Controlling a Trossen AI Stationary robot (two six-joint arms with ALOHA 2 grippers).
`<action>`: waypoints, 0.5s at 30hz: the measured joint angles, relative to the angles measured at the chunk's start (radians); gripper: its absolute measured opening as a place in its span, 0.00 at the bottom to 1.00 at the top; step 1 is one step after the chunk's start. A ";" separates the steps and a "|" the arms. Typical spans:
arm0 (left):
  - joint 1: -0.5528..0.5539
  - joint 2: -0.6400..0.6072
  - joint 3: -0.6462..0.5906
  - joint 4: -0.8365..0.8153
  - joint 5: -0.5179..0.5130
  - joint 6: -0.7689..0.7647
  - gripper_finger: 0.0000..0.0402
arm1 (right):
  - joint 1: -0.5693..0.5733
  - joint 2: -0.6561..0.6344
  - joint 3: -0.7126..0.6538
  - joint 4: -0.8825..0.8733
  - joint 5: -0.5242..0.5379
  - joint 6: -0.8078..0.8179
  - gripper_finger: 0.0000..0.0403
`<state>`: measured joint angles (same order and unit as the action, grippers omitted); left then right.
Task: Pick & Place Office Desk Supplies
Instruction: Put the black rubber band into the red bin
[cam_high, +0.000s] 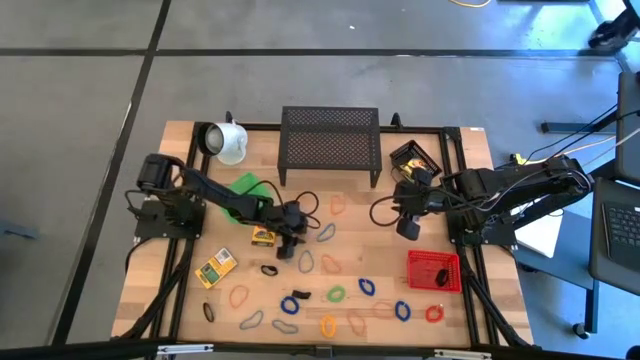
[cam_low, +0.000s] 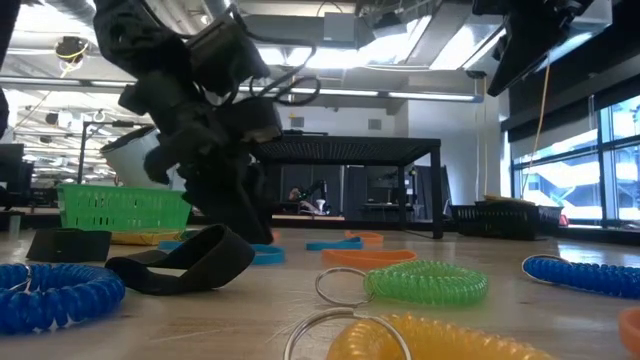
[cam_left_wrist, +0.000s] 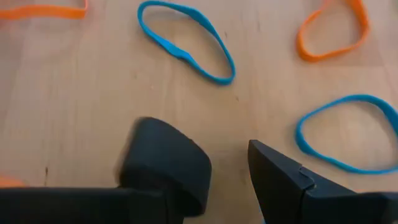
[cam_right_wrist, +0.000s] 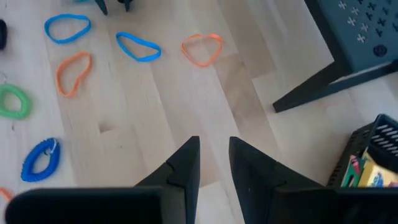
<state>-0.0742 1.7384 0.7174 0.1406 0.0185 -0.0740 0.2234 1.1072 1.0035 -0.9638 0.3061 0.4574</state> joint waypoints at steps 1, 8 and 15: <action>0.000 0.003 0.000 0.004 -0.002 -0.004 0.37 | 0.000 0.000 0.000 0.000 0.000 0.012 0.22; -0.022 0.008 -0.001 0.036 -0.054 0.001 0.21 | 0.000 0.000 0.000 0.000 0.000 0.060 0.22; -0.057 0.006 -0.002 0.079 -0.075 -0.010 0.01 | 0.000 0.000 0.000 0.005 0.000 0.059 0.22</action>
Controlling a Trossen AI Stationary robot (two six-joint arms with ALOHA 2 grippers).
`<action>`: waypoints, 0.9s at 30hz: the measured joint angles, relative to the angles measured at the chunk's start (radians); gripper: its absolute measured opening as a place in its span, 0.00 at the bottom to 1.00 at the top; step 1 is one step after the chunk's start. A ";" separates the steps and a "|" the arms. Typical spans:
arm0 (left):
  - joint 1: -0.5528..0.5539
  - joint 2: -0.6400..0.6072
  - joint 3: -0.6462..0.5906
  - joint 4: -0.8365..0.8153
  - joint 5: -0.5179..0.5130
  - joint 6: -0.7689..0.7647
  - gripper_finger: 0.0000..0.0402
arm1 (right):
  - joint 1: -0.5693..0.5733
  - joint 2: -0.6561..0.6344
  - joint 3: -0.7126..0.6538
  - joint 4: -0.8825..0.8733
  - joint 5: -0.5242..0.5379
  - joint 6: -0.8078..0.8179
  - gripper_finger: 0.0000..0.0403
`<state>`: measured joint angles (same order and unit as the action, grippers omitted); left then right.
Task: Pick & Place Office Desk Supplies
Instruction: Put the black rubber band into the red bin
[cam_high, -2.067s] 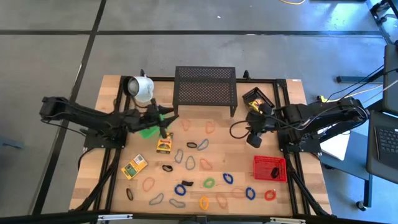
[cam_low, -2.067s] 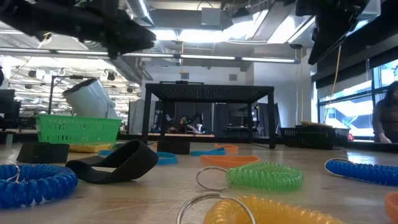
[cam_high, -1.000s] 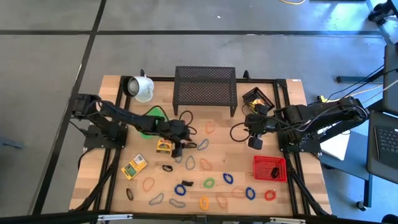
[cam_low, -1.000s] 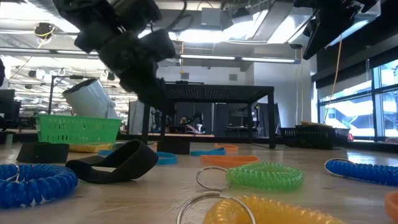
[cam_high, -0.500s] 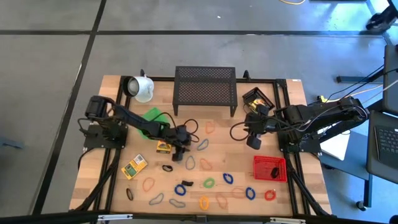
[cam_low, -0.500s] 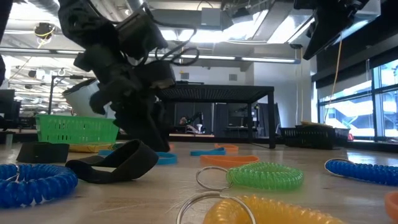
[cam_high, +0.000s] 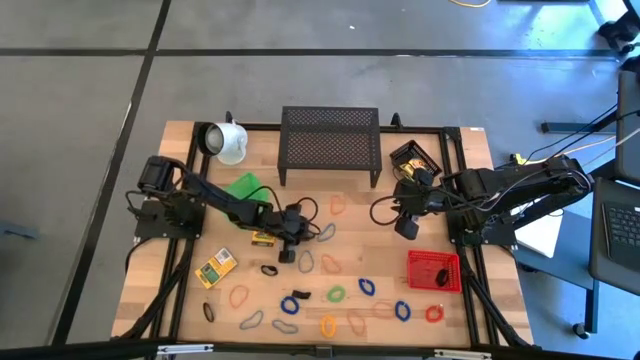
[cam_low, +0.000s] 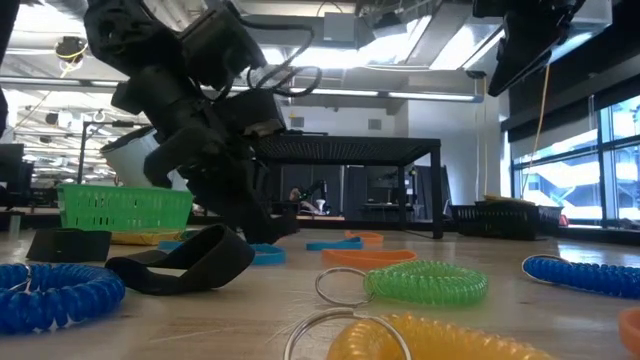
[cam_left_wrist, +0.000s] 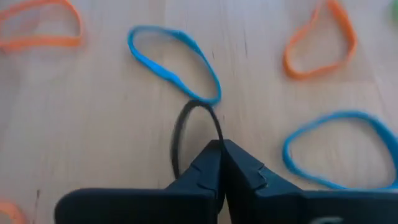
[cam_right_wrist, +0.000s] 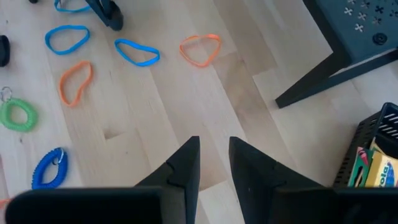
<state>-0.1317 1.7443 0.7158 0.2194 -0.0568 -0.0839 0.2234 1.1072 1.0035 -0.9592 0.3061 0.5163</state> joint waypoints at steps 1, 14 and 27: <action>-0.006 0.000 0.000 0.021 -0.015 -0.010 0.01 | 0.000 0.000 0.000 0.004 0.000 0.000 0.22; -0.032 -0.001 0.000 0.683 -0.100 0.160 0.01 | 0.010 0.011 0.000 0.285 0.000 -0.213 0.22; -0.032 -0.003 0.000 0.949 -0.022 0.529 0.01 | 0.057 0.149 0.000 0.721 -0.034 -0.466 0.22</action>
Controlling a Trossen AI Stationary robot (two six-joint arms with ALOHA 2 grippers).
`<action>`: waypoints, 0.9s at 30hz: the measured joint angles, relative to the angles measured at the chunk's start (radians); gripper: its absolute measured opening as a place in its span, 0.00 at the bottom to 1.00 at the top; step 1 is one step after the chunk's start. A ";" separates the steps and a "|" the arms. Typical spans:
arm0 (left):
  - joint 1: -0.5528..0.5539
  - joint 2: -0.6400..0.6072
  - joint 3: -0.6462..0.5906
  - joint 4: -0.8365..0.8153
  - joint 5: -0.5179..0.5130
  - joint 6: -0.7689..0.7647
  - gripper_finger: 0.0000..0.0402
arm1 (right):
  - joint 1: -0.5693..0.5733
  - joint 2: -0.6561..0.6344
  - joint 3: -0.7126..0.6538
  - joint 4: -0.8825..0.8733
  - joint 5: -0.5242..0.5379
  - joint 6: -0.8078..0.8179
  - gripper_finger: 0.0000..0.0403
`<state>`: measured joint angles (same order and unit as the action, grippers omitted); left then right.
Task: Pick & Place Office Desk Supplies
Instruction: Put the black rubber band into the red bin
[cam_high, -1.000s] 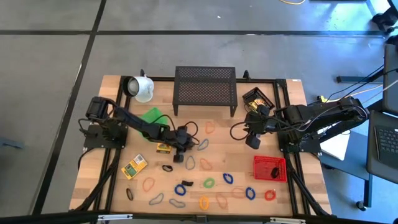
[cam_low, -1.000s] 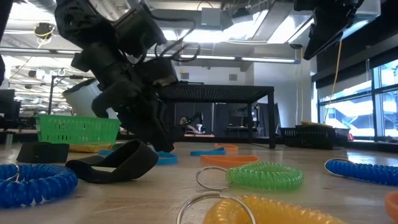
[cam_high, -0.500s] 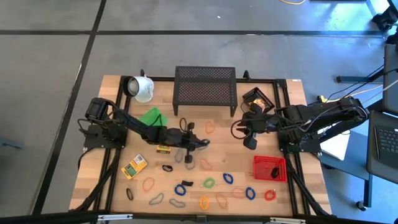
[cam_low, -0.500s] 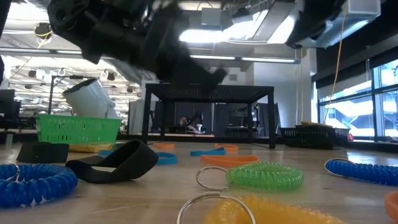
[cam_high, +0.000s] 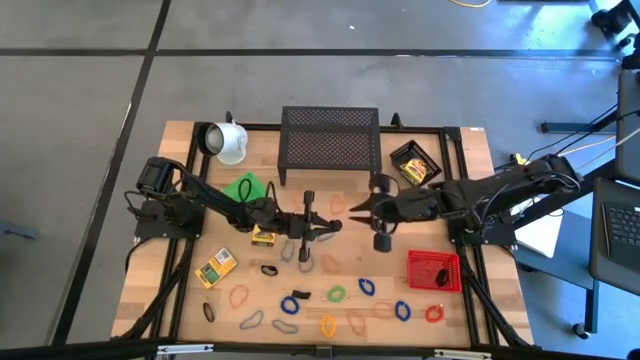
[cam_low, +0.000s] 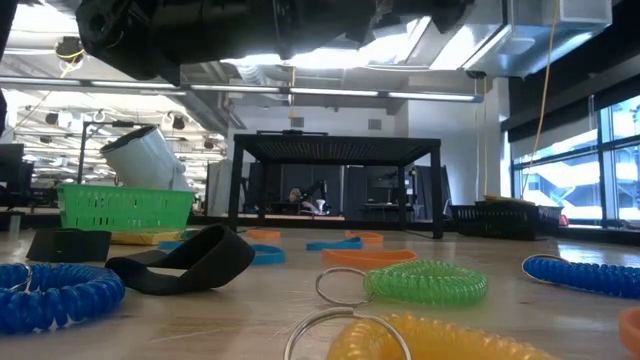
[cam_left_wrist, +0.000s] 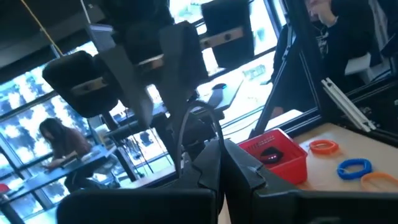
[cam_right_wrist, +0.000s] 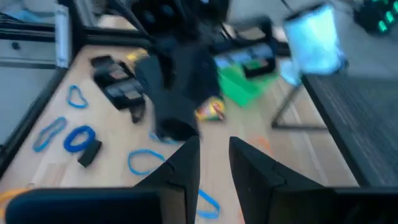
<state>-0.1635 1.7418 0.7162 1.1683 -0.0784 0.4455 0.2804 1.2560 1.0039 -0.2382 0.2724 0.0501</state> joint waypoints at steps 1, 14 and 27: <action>0.000 0.000 0.000 -0.004 0.000 0.004 0.01 | 0.003 0.008 0.000 0.015 -0.005 -0.023 0.22; -0.030 0.000 0.004 -0.009 0.003 -0.004 0.01 | 0.003 0.064 0.000 0.049 -0.003 -0.227 0.25; -0.043 0.000 0.048 -0.020 0.003 -0.005 0.01 | 0.038 0.064 0.000 0.066 -0.052 -0.136 0.46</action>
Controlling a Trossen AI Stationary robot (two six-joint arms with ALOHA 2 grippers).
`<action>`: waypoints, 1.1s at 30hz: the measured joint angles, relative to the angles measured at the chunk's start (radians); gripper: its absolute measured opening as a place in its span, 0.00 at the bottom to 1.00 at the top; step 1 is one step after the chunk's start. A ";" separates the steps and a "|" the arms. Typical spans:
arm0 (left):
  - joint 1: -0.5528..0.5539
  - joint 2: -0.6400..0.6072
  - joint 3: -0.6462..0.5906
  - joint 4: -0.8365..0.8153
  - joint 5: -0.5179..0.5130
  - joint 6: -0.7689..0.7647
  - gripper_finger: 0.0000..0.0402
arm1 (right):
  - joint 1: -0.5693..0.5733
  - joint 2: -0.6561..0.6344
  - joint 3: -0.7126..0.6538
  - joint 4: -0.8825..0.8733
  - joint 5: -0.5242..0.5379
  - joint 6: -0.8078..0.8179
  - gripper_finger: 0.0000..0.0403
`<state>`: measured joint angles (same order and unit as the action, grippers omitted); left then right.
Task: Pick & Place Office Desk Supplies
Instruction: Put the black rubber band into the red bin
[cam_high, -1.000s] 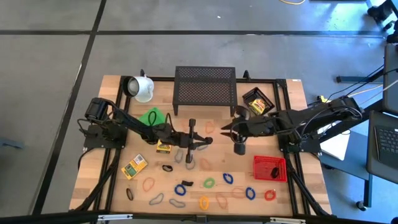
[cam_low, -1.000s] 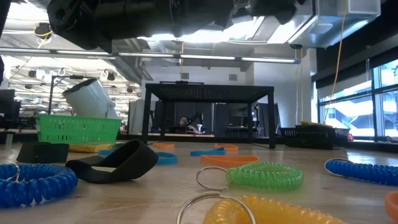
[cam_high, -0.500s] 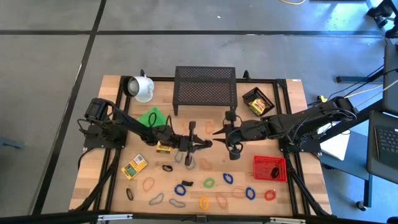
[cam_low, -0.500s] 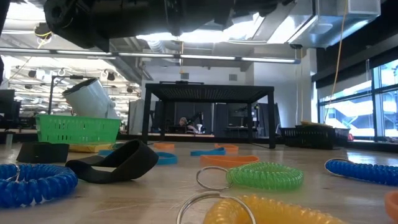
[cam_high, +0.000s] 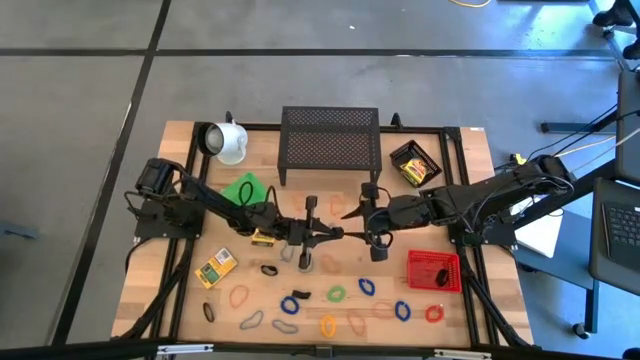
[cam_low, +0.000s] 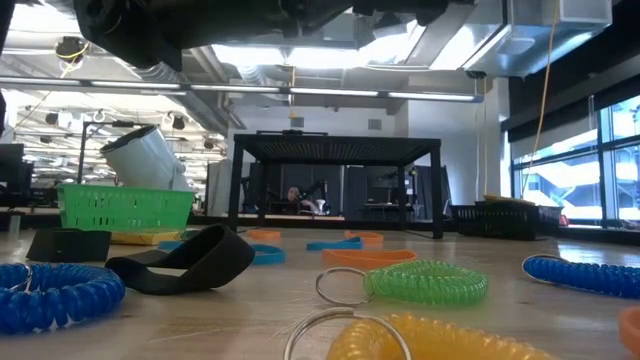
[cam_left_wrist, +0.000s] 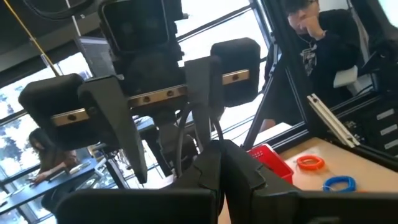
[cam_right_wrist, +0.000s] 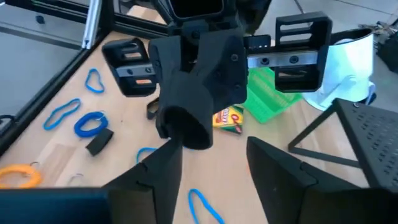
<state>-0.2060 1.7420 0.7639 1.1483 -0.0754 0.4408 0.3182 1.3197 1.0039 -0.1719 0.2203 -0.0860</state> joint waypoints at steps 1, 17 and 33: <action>-0.002 0.000 0.000 0.000 -0.001 0.000 0.01 | 0.006 0.000 0.000 0.000 0.000 0.000 0.47; -0.004 0.000 0.000 -0.025 0.062 0.026 0.01 | 0.033 -0.002 0.000 0.063 0.002 0.070 0.49; -0.004 0.000 0.000 0.001 0.049 0.026 0.01 | 0.033 -0.002 0.000 0.106 -0.053 0.132 0.49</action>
<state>-0.2096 1.7420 0.7643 1.1493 -0.0266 0.4664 0.3515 1.3182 1.0039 -0.0661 0.1673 0.0458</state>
